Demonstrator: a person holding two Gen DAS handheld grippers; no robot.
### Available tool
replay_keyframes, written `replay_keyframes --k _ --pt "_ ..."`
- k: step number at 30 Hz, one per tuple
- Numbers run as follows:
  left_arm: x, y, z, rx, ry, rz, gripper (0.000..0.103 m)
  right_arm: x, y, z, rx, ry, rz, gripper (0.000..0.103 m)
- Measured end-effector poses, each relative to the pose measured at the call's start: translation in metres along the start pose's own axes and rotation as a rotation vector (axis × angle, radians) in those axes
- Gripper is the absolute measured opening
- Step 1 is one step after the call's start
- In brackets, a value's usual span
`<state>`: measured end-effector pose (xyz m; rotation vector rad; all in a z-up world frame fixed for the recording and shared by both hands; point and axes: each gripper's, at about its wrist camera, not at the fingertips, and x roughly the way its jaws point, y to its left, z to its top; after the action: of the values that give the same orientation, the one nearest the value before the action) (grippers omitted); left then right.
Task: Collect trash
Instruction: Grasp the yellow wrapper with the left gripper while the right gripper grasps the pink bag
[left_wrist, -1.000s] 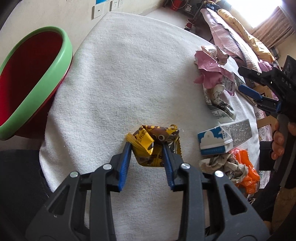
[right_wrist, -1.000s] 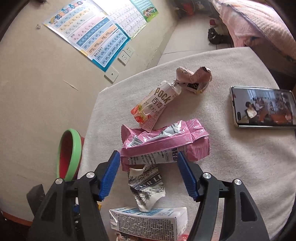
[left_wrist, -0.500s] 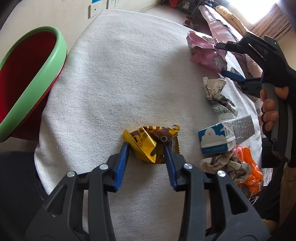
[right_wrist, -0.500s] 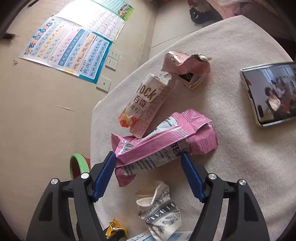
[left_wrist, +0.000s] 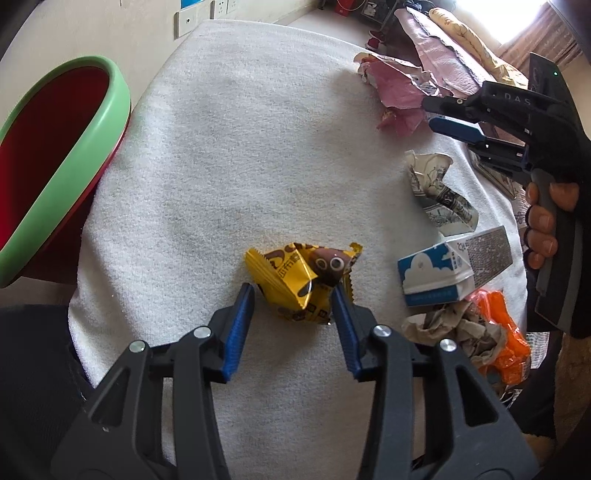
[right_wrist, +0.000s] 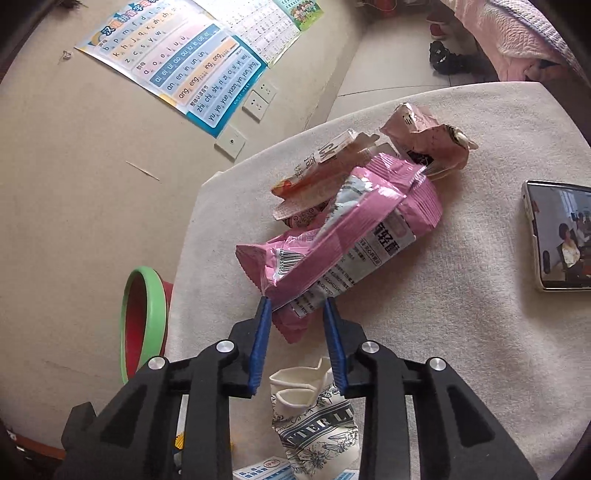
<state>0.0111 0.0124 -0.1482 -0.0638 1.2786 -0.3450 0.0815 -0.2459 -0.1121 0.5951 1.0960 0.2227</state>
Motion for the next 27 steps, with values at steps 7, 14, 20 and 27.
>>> replay_keyframes --k 7,14,20,27 --pt "0.001 0.001 0.0 0.001 -0.001 -0.001 0.042 -0.01 -0.014 0.009 0.134 -0.07 -0.02 0.064" --pt "0.001 -0.004 -0.001 0.019 -0.008 0.008 0.045 0.016 -0.017 0.028 0.227 -0.024 -0.024 0.072" --pt "0.001 0.0 -0.001 -0.003 -0.011 -0.021 0.049 0.009 -0.002 0.017 0.115 -0.02 0.027 0.037" --pt "-0.003 0.007 0.0 -0.037 -0.035 -0.038 0.05 -0.036 0.04 -0.011 -0.078 -0.064 0.079 0.036"
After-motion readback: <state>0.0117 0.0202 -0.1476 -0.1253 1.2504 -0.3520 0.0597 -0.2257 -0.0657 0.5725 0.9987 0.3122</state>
